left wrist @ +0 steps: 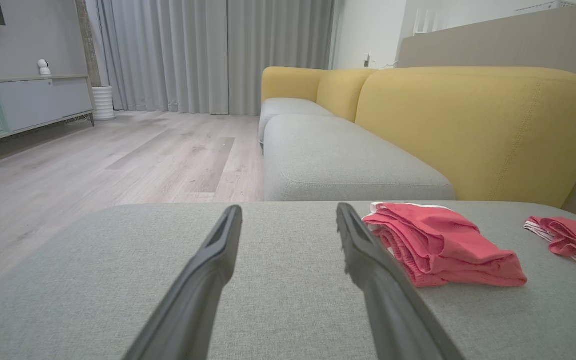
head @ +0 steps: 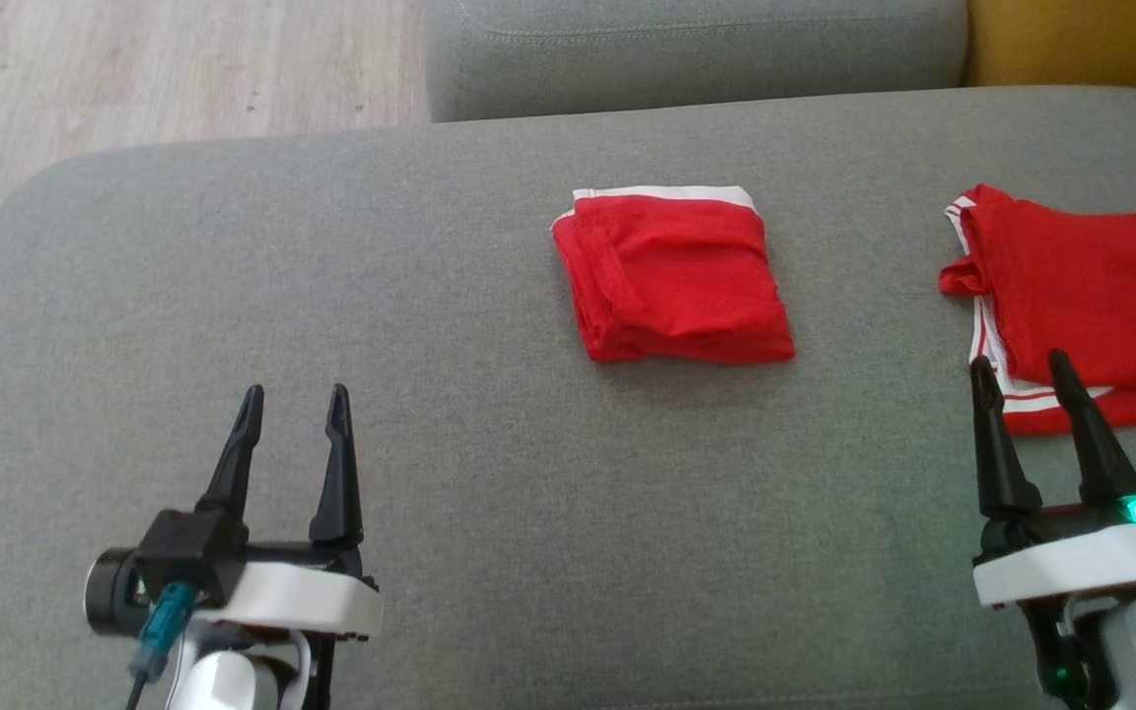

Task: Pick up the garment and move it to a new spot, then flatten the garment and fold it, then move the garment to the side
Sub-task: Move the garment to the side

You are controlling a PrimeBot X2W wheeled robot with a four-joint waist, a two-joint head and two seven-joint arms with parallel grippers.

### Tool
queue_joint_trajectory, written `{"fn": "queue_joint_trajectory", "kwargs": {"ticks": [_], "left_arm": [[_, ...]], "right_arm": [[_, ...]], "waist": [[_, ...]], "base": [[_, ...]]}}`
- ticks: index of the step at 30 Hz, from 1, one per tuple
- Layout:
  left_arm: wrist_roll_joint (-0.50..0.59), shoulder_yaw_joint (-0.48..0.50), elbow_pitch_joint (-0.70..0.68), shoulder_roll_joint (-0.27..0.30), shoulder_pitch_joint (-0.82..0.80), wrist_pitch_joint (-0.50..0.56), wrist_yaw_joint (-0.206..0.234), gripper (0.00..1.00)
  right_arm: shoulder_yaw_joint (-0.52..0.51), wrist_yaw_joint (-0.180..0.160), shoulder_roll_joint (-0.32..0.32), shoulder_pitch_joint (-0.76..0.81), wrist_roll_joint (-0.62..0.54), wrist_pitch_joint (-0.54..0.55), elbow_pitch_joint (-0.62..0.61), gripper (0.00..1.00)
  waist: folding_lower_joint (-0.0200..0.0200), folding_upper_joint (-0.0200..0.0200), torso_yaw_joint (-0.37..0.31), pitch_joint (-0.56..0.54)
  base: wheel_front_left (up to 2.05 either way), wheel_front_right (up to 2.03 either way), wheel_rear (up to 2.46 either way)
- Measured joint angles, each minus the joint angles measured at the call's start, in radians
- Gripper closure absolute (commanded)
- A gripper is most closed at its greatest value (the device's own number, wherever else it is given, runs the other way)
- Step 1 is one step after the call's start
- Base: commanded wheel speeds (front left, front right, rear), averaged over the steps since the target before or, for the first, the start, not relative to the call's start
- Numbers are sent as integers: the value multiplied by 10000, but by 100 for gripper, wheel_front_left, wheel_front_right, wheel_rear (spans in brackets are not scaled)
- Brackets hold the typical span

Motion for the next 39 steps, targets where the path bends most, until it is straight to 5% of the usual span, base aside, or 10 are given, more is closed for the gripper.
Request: {"fn": "queue_joint_trajectory", "kwargs": {"ticks": [9,15,25,31,35,39], "left_arm": [[0,-81,58,0,-19,0,-44,0],[-207,-443,192,2,-275,0,69,0],[-537,-1356,132,-4,-1110,0,297,0],[-560,-1682,88,-4,-1305,0,554,0],[-560,-1708,86,-8,-1305,0,644,0],[-560,-1716,59,-8,-1302,0,675,0]], "right_arm": [[343,0,15,-69,566,54,453,0],[1281,0,-148,-2506,2071,1306,2063,0],[2320,0,-859,-6749,3003,2711,5914,0],[2662,0,-1118,-7779,3810,4146,7705,0],[2905,0,-1116,-8003,4468,6201,9072,0],[2947,0,-1198,-8387,5133,7528,9179,0]], "waist": [[0,0,21,89],[0,0,290,466],[1,0,1408,1262],[1,0,2161,1699],[2,0,2675,1962],[0,0,2952,2079]], "base": [[0,0,0],[0,0,0],[0,0,0],[0,0,0],[0,0,0],[0,0,0]]}}
